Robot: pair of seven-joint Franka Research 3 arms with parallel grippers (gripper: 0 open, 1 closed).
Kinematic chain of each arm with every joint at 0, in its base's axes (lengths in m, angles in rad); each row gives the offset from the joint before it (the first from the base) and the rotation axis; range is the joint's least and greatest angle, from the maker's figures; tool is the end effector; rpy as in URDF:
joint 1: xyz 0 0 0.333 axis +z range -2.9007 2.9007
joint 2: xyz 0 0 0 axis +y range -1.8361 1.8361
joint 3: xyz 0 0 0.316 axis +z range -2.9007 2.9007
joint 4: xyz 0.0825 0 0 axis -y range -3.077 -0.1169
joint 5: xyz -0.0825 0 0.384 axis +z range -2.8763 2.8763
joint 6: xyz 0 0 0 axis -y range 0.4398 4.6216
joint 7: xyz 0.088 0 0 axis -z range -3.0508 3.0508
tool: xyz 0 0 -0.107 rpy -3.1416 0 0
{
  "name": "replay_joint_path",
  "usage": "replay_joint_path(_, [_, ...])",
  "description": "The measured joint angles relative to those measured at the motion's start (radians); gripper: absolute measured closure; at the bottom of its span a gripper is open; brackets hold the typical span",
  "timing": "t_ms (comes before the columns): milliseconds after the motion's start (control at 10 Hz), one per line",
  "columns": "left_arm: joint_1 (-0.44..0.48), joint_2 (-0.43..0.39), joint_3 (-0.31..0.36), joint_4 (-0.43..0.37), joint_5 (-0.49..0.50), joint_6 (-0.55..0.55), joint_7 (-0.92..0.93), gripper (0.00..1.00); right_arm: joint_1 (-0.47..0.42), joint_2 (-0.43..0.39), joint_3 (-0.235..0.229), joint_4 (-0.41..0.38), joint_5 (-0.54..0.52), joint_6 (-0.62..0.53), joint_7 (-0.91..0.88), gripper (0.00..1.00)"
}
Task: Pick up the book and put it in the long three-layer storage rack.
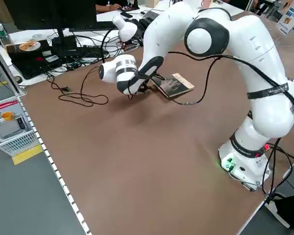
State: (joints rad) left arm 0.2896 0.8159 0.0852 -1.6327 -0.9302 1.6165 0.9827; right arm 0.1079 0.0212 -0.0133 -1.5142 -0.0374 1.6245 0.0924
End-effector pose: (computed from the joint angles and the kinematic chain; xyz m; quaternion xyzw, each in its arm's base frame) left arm 0.5953 0.1413 0.1324 0.8542 -0.0589 -0.0464 0.5145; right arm 0.5650 0.0499 0.6445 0.9988 0.0013 0.0461 0.0146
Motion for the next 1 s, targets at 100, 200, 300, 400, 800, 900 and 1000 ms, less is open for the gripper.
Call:
replay_joint_path(100, [-0.001,0.003,-0.002,0.000,0.000,0.000,0.000,0.04,0.000,0.000,0.000,0.000,0.000,0.000,0.000,0.00])
replay_joint_path(200, [-0.002,0.003,-0.003,0.000,-0.002,0.000,0.000,0.05,0.000,0.000,-0.001,0.000,0.000,0.000,0.000,0.00])
replay_joint_path(300, [-0.003,0.003,-0.004,0.001,-0.007,0.000,0.000,0.07,0.000,0.000,-0.001,0.000,0.000,0.000,0.000,0.00])
replay_joint_path(400, [-0.005,0.003,-0.005,0.001,-0.013,0.000,0.000,0.07,0.000,0.000,-0.002,0.000,0.000,0.000,0.000,0.00])
replay_joint_path(800, [-0.007,0.006,-0.015,0.001,-0.016,-0.001,0.000,0.09,-0.004,0.000,-0.003,0.000,0.000,0.000,0.000,0.00])
replay_joint_path(900, [-0.007,0.009,-0.019,0.001,-0.016,-0.001,0.000,0.09,-0.004,0.000,-0.003,-0.001,0.000,0.000,0.000,0.00])
replay_joint_path(1000, [-0.008,0.012,-0.021,0.002,-0.017,-0.001,0.000,0.09,-0.004,0.000,-0.003,-0.001,0.000,0.000,0.000,0.00])
